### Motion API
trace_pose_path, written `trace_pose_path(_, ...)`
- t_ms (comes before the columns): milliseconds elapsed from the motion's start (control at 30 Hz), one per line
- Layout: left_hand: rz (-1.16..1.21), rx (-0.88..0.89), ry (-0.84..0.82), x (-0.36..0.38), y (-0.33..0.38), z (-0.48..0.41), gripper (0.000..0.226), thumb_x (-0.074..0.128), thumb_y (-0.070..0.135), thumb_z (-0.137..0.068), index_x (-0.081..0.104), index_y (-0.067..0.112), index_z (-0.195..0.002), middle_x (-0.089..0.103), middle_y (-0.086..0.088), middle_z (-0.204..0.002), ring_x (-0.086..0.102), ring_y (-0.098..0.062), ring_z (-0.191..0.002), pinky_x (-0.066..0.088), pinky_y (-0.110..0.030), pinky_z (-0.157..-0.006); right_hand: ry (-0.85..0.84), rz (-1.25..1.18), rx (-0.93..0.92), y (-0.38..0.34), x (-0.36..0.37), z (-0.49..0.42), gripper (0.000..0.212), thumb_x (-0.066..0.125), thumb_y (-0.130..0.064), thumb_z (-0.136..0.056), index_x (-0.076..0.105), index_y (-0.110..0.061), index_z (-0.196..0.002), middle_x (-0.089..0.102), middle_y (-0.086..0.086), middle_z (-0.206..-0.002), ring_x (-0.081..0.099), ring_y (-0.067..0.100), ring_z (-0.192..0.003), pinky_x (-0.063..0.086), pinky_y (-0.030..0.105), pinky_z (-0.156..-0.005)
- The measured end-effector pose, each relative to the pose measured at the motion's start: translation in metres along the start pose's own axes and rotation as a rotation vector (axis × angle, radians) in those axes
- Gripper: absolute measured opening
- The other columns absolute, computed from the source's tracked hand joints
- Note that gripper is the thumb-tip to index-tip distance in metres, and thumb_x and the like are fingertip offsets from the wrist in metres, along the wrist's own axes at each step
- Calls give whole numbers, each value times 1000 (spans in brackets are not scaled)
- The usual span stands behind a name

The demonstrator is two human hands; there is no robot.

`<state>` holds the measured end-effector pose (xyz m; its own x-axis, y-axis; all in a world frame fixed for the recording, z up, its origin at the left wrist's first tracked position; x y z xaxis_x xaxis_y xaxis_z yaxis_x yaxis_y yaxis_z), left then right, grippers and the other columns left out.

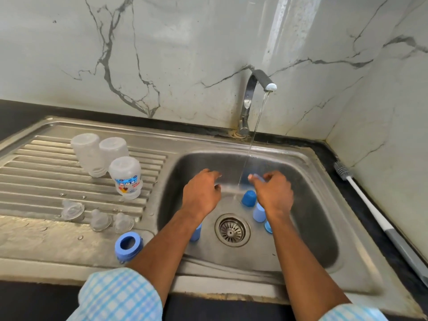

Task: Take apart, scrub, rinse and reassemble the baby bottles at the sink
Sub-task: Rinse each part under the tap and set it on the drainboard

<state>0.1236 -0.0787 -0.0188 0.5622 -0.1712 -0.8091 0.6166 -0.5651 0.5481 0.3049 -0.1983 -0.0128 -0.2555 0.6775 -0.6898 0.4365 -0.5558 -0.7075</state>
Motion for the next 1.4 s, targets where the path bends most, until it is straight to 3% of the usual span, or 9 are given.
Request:
trace_pose_path(67, 1, 17, -14, -3, 7, 3, 40, 59, 25, -97, 57, 27, -136, 58, 3, -133, 61, -19, -112, 52, -37, -94, -88, -12, 39, 8, 7, 3, 49, 77, -51, -78, 66, -16, -110, 69, 6, -109, 65, 28, -104, 49, 36, -85)
trace_pose_path(167, -43, 21, 15, -15, 13, 11, 39, 57, 23, -97, 58, 27, -136, 59, 1, -132, 58, -21, -117, 48, -35, -93, -159, -158, -68, -14, 13, 15, 58, 83, -33, -78, 61, -11, -127, 69, 7, -113, 65, 21, -107, 46, 27, -86)
trace_pose_path(267, -123, 40, 62, -40, 17, 27, 35, 54, 17, -95, 64, 27, -127, 61, -2, -123, 59, -25, -114, 48, -36, -87, -356, -234, -188, -48, 36, 42, 75, 86, -17, -74, 51, -8, -140, 68, 9, -121, 63, 15, -101, 45, 23, -87)
trace_pose_path(367, -196, 24, 88, -70, 6, 40, 23, 57, 19, -90, 71, 23, -108, 67, -4, -107, 64, -28, -101, 48, -34, -76, -467, -271, -281, -76, 57, 71, 67, 86, -10, -72, 57, -7, -132, 69, 7, -114, 66, 15, -96, 52, 27, -86)
trace_pose_path(533, -228, -55, 110, -130, -35, 58, 27, 65, 22, -89, 72, 27, -114, 70, 3, -116, 61, -23, -113, 46, -31, -89, -640, -246, -492, -127, 93, 128, 42, 85, -7, -69, 72, -11, -110, 73, 1, -97, 69, 15, -86, 53, 28, -80)
trace_pose_path(833, -90, -140, 174, -176, -76, 74, 20, 71, 18, -90, 75, 25, -108, 73, 7, -104, 66, -20, -94, 47, -30, -79, -714, -127, -583, -159, 127, 169, 64, 82, -12, -74, 59, -14, -134, 68, 5, -114, 65, 17, -97, 53, 31, -91)
trace_pose_path(1100, -75, -139, 180, -167, -74, 73, 22, 69, 18, -91, 74, 24, -112, 73, 5, -107, 65, -18, -97, 43, -25, -78, -751, -161, -564, -165, 134, 176, 67, 85, -13, -71, 59, -19, -132, 66, 3, -115, 65, 19, -95, 54, 36, -89)
trace_pose_path(1267, -73, -108, 136, -150, -58, 66, 24, 68, 20, -90, 73, 26, -113, 73, 8, -106, 65, -17, -98, 46, -27, -81, -744, -212, -523, -152, 122, 159, 59, 87, -6, -67, 62, -22, -119, 54, -17, -86, 53, -1, -71, 43, 18, -72)
trace_pose_path(1400, -87, -58, 101, -128, -36, 60, 24, 68, 24, -90, 73, 27, -113, 73, 6, -109, 65, -19, -103, 46, -26, -84, -705, -58, -484, -124, 106, 124, 62, 86, -17, -75, 61, -12, -132, 67, 4, -113, 60, 10, -94, 49, 27, -87)
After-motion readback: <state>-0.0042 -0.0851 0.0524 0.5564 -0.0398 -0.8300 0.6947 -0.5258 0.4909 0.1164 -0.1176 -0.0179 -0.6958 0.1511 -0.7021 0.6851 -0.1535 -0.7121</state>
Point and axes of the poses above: each hand's wrist, its own z-axis away from the middle knuckle, its own x-axis out of the palm, y = z × x, the point moved 10 cm from there along -z, towards the middle knuckle
